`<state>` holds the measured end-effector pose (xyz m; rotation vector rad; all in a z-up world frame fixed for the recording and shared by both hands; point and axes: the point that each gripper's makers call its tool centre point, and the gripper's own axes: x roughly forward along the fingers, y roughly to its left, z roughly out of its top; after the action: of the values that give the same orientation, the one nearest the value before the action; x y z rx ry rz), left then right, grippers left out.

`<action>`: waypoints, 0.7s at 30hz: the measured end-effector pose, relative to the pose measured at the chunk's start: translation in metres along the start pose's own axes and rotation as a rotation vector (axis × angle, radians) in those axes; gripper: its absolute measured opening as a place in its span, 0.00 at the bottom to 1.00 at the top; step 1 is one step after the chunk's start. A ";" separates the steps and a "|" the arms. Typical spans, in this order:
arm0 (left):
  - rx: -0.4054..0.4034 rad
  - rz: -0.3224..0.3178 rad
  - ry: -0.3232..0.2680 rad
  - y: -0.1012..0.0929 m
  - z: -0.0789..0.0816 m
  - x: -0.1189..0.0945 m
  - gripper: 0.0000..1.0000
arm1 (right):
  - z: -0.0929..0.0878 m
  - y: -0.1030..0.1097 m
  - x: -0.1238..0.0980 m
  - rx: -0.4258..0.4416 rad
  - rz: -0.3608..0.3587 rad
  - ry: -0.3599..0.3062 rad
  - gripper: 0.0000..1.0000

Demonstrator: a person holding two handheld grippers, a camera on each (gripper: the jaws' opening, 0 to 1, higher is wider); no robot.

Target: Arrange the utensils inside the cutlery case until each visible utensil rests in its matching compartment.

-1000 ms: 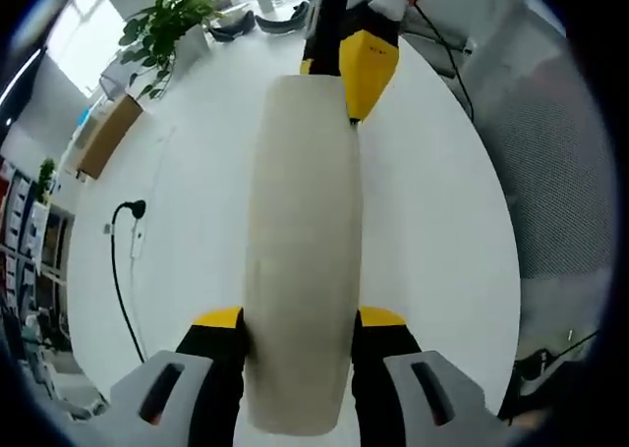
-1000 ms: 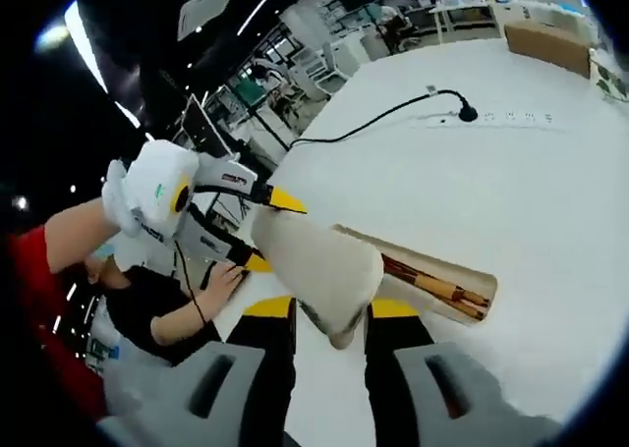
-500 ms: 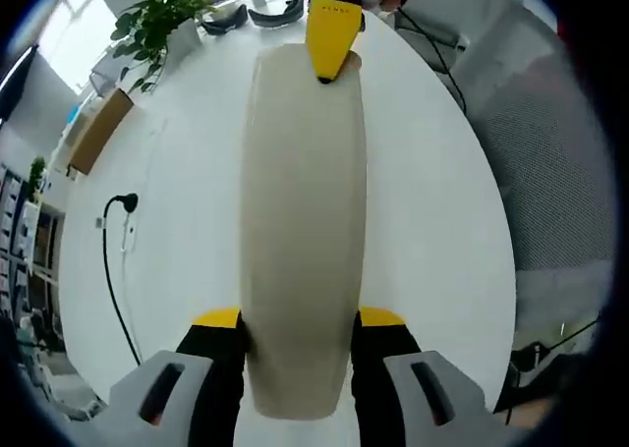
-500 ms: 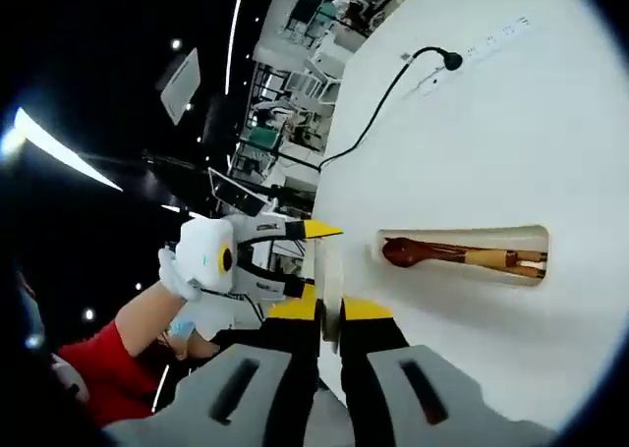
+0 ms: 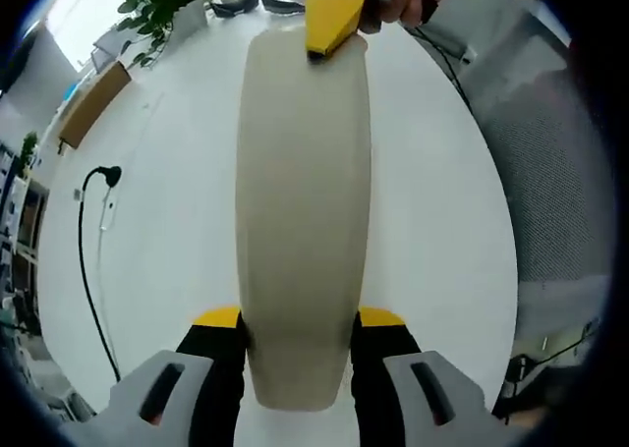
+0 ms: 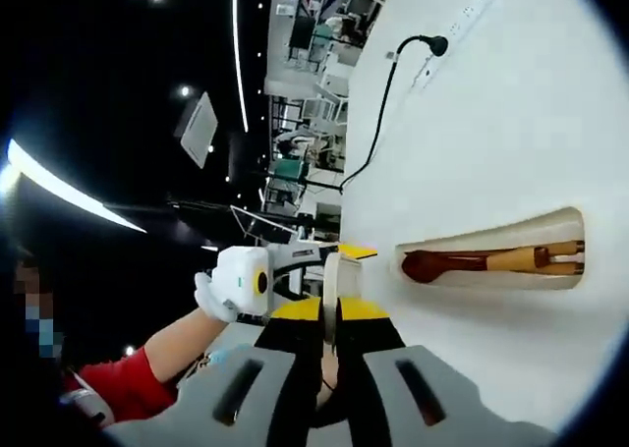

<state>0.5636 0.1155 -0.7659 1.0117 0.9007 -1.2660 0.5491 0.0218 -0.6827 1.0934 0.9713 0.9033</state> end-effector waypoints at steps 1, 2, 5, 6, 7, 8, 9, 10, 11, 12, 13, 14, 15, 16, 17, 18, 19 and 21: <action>0.006 0.004 -0.010 0.001 0.004 0.003 0.43 | 0.002 -0.003 -0.004 -0.007 0.000 -0.015 0.00; 0.007 0.001 -0.019 0.001 0.006 0.004 0.43 | 0.002 -0.006 -0.007 0.001 0.000 -0.020 0.00; 0.019 -0.005 -0.055 0.000 0.013 0.009 0.43 | 0.002 -0.013 -0.014 0.032 0.009 -0.033 0.00; 0.016 -0.012 -0.058 -0.001 0.014 0.010 0.43 | 0.002 -0.014 -0.014 0.035 0.016 -0.031 0.00; 0.019 -0.026 -0.062 -0.001 0.014 0.011 0.43 | 0.003 -0.016 -0.014 0.028 0.013 -0.037 0.00; 0.018 -0.047 -0.083 0.000 0.015 0.010 0.43 | 0.005 -0.017 -0.013 0.039 0.023 -0.047 0.00; -0.003 -0.057 -0.109 0.002 0.017 0.008 0.43 | 0.006 -0.016 -0.013 0.054 0.033 -0.053 0.00; -0.008 -0.054 -0.128 0.006 0.018 0.005 0.43 | 0.007 -0.017 -0.012 0.060 0.031 -0.064 0.00; -0.016 -0.060 -0.142 0.008 0.018 0.001 0.44 | 0.008 -0.014 -0.012 0.085 0.052 -0.073 0.00; -0.016 -0.061 -0.142 0.009 0.018 -0.001 0.44 | 0.010 -0.013 -0.013 0.085 0.062 -0.078 0.00; -0.014 -0.058 -0.143 0.011 0.019 -0.002 0.44 | 0.011 -0.014 -0.013 0.077 0.058 -0.080 0.00; -0.012 -0.053 -0.142 0.012 0.020 -0.004 0.44 | 0.012 -0.012 -0.014 0.085 0.073 -0.082 0.00; -0.011 -0.050 -0.142 0.013 0.020 -0.004 0.44 | 0.013 -0.011 -0.016 0.089 0.079 -0.090 0.00; -0.012 -0.042 -0.150 0.016 0.022 -0.006 0.44 | 0.015 -0.012 -0.017 0.095 0.078 -0.097 0.00; -0.018 -0.043 -0.152 0.018 0.024 -0.007 0.44 | 0.017 -0.012 -0.020 0.135 0.084 -0.100 0.00; -0.019 -0.047 -0.150 0.019 0.026 -0.007 0.44 | 0.019 -0.012 -0.022 0.148 0.088 -0.105 0.00; -0.009 -0.051 -0.145 0.020 0.029 -0.008 0.44 | 0.022 -0.011 -0.025 0.155 0.093 -0.104 0.00; -0.006 -0.061 -0.121 0.027 0.036 -0.009 0.43 | 0.027 -0.008 -0.029 0.150 0.096 -0.107 0.00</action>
<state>0.5889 0.0849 -0.7434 0.8984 0.8472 -1.3600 0.5664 -0.0148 -0.6809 1.3124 0.9151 0.8500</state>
